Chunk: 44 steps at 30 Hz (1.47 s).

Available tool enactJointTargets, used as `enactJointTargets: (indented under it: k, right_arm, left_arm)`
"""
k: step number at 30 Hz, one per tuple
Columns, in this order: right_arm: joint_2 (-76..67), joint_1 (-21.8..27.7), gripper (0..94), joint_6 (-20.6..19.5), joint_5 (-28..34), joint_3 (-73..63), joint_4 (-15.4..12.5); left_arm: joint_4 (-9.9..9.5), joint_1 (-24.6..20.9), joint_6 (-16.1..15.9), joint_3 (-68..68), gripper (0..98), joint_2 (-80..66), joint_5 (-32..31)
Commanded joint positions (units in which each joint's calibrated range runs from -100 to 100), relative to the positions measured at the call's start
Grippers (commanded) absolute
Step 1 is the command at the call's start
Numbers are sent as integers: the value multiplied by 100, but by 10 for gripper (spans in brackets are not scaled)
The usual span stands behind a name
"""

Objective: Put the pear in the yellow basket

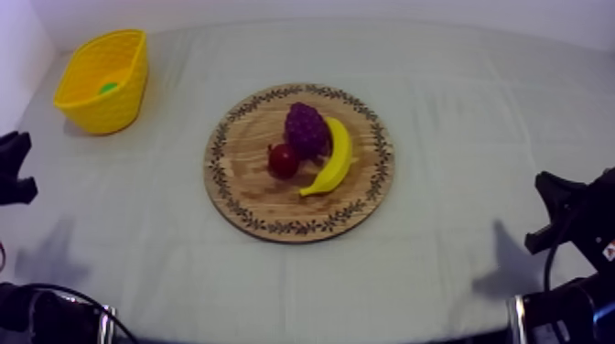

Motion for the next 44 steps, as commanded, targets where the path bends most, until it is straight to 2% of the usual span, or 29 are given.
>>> enactJointTargets:
  k: [1, 10, 17, 20, 31, 39, 44]
  right_arm:
    - [-4, 1, 4, -4, 4, -5, -1]
    - [-4, 1, 4, -4, 4, -5, -1]
    - [-4, 1, 4, -4, 4, -5, -1]
    - [-4, 4, 4, -4, 4, -5, -1]
    - [-4, 1, 4, -4, 4, -5, -1]
    - [-4, 1, 4, -4, 4, -5, -1]
    - [-4, 1, 4, -5, 4, -5, -1]
  left_arm:
    - [32, -21, 1, 393, 116, -342, -68]
    - [113, -159, 34, 1110, 13, -1087, -203]
    - [134, -196, 78, 1782, 2, -1494, -435]
    - [87, -187, 159, 2105, 1, -1611, -528]
    - [37, -171, 395, 2302, 0, -1670, -574]
    - [30, -173, 1086, 2315, 0, -1671, -574]
    - [29, -177, 1251, 2315, 0, -1671, -574]
